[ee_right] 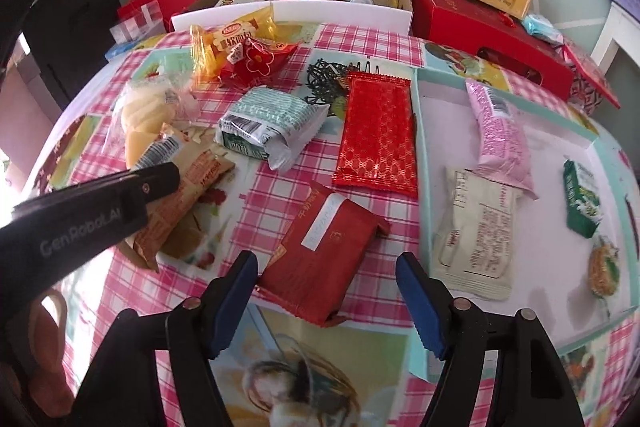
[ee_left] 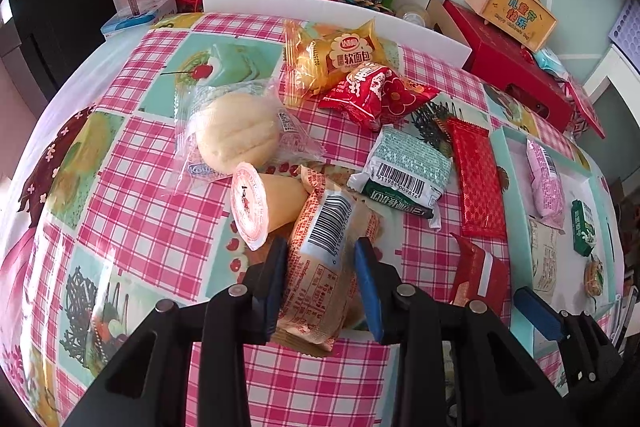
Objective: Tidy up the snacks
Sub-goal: 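Grasp the striped bread bag with the left gripper while the right grasps the red pack, then carry the bread bag with the left gripper while the right carries the red pack over the tray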
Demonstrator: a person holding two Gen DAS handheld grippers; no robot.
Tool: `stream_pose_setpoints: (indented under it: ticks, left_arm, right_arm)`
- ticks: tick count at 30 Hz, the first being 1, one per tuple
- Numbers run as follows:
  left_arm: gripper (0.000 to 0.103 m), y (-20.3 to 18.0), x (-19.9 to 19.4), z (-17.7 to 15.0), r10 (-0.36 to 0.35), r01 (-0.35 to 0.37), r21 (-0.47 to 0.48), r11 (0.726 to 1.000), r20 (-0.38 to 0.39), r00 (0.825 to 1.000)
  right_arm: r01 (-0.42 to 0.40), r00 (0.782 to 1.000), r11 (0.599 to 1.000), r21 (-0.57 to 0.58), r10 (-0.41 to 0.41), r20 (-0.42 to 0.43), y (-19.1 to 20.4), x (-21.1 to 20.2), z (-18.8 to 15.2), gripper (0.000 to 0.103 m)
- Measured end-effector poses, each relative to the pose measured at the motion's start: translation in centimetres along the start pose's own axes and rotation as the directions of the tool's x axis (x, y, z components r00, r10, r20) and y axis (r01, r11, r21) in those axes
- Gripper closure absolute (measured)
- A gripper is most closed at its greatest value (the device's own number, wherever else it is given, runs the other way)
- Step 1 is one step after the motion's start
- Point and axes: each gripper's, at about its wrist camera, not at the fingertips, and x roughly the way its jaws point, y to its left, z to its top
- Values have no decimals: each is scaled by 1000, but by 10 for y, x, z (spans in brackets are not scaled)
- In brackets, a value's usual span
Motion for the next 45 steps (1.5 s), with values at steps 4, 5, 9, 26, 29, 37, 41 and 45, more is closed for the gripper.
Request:
stream_pose_setpoints:
  ticks: [4, 5, 9, 26, 29, 37, 41, 45]
  left_arm:
    - [67, -4, 2, -1, -4, 4, 18, 1000, -10, 1000]
    - [67, -6, 3, -1, -6, 6, 24, 1000, -14, 1000]
    - [67, -17, 8, -3, -15, 16, 52, 999, -23, 1000]
    - [66, -35, 11, -5, -57, 61, 120, 991, -32, 998]
    - [66, -41, 11, -5, -64, 68, 139, 988, -35, 997]
    - [45, -46, 11, -3, -94, 98, 146, 985, -34, 995]
    - [45, -50, 22, -4, -68, 76, 153, 985, -57, 996]
    - [53, -42, 30, -4, -12, 19, 123, 992, -57, 998]
  right_arm:
    - [9, 1000, 1000, 7, -9, -3, -6, -4, -2, 50]
    - [13, 1000, 1000, 13, -13, -6, -8, -3, -2, 53]
    - [8, 1000, 1000, 28, -8, -6, -13, 0, -1, 58]
    - [-39, 999, 999, 17, 39, -18, -3, 11, -1, 60]
    - [-42, 999, 999, 19, 42, -18, -4, 11, -1, 60]
    - [-62, 998, 997, 36, 63, -22, -7, 10, -2, 60]
    - [-67, 997, 997, 45, 68, -22, -8, 10, -2, 60]
    - [-68, 997, 997, 47, 69, -22, -9, 10, -2, 60]
